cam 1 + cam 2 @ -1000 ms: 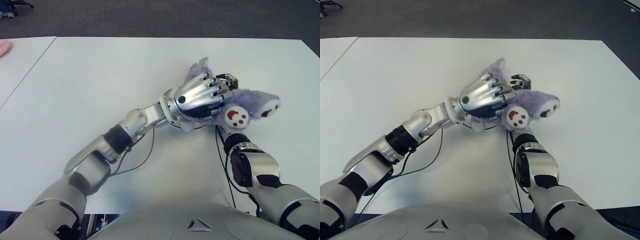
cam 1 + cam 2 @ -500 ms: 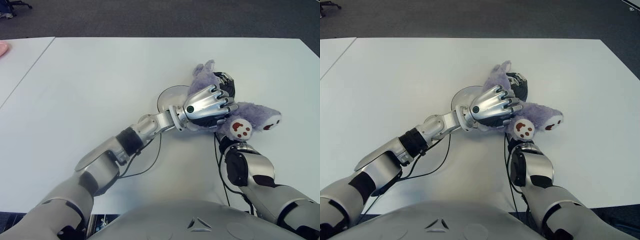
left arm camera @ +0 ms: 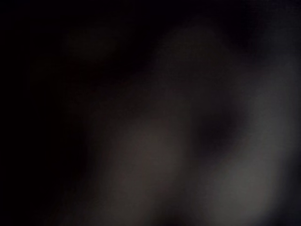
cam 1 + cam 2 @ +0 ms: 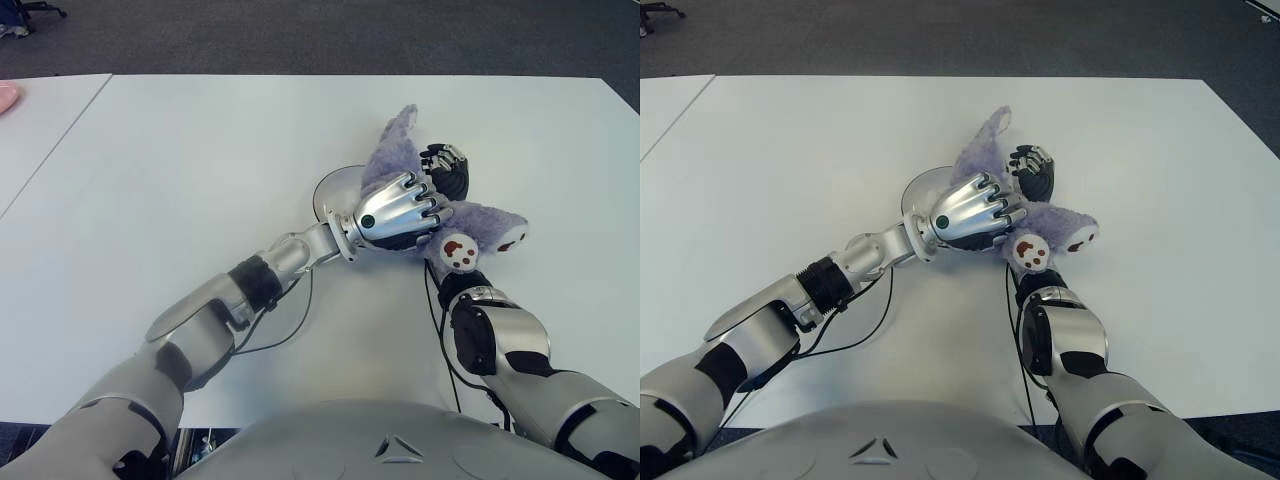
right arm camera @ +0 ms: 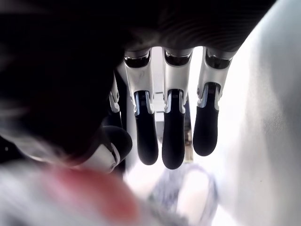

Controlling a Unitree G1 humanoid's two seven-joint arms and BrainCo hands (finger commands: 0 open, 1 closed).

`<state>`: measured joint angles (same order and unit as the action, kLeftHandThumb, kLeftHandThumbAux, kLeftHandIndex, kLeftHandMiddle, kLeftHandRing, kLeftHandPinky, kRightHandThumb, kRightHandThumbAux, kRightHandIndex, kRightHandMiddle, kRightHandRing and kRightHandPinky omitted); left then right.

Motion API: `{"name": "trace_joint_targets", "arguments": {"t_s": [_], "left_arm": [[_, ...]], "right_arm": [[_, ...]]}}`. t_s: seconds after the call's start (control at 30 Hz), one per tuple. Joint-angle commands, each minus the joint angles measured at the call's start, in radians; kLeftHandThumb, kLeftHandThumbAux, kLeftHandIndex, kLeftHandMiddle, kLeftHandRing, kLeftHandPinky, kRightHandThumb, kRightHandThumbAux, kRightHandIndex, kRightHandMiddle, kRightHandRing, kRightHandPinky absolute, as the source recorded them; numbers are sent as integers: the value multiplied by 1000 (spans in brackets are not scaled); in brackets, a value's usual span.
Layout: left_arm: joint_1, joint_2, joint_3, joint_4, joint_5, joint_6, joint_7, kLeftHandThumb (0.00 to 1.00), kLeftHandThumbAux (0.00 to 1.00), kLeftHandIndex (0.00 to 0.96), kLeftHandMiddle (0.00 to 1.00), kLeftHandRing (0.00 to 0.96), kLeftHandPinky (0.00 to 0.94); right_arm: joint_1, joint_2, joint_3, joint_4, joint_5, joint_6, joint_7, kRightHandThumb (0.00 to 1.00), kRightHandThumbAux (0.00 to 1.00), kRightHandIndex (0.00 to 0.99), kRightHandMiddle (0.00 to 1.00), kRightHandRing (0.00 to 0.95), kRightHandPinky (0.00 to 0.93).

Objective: Put the doll into the plate.

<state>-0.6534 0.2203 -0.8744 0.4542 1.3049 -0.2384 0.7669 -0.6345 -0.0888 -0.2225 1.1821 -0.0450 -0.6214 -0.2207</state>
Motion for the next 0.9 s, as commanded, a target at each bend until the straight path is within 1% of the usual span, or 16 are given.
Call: {"name": "trace_joint_targets", "arguments": {"t_s": [0.03,0.13,0.23,0.63,0.9], "left_arm": [[44,34,-48,78,58,43,-4,733,697,443,781,803,839],[41,39,-53,74,67,57,8,733,697,443,776,797,833],[37,42,-58,70,78,69,15,732,697,443,771,795,842],[19,50,-49,76,76,73,53,732,697,442,755,800,856],[10,70,-31,71,63,67,80,734,697,442,759,803,861]], "right_arm": [[229,27,8,166,-18,118,13,866,691,353,499,496,479],[229,27,13,166,-22,116,8,915,681,344,486,528,470],[229,25,15,166,-23,115,7,931,678,342,478,538,454],[231,25,15,167,-21,101,10,939,676,343,473,541,447],[230,24,18,167,-26,101,5,939,677,342,474,543,452]]}}
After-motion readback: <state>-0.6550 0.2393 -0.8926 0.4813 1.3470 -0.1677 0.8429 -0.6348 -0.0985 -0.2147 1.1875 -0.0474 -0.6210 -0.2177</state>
